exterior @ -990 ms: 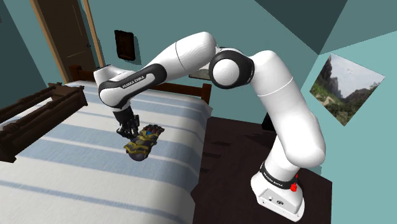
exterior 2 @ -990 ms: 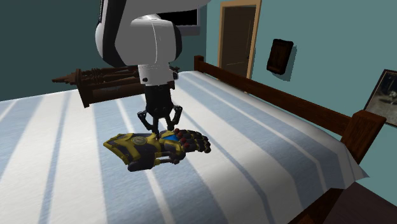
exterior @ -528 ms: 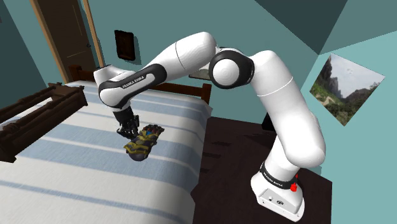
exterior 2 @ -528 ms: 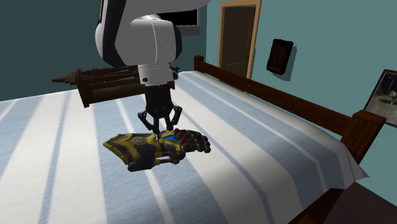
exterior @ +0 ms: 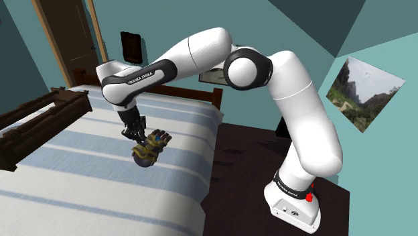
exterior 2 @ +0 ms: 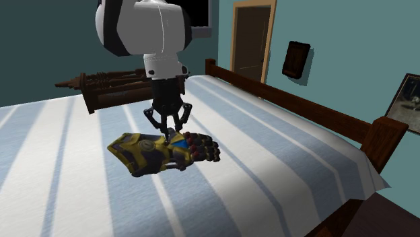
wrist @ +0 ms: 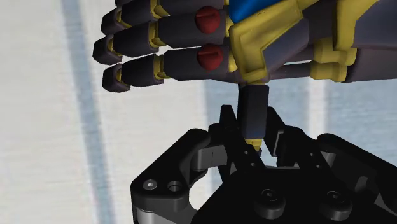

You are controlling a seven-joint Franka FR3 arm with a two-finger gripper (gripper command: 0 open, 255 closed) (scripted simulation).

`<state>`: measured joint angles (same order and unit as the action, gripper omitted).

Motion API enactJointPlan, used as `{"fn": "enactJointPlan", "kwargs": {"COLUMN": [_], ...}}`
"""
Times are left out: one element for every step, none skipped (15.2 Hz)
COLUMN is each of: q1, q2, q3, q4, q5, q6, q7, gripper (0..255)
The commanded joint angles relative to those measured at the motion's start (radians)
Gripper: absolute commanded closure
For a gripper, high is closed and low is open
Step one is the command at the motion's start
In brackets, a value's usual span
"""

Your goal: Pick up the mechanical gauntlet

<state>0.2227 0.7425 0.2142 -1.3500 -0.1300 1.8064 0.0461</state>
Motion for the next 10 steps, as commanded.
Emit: {"fn": "enactJointPlan", "kwargs": {"q1": [-0.001,-0.001,-0.001,-0.001,-0.001,-0.001,-0.001,-0.001,-0.001,-0.001], "q2": [-0.007,-0.013,-0.019,-0.024,-0.029,-0.034,-0.039,-0.044,-0.044,-0.044], "q3": [0.001,0.002,0.002,0.003,0.004,0.004,0.005,0.005,0.006,0.005], "q4": [0.015,0.019,0.024,0.028,0.033,0.039,0.044,0.050,0.051,0.051], "q5": [0.002,0.003,0.004,0.005,0.006,0.007,0.008,0.008,0.009,0.009], "q6": [-0.022,-0.031,-0.041,-0.051,-0.061,-0.072,-0.082,-0.093,-0.094,-0.094], "q7": [-0.003,-0.003,-0.004,-0.004,-0.004,-0.005,-0.005,-0.006,-0.006,-0.006], "gripper": [255,255,255,255,255,255,255,255,255,255]}}
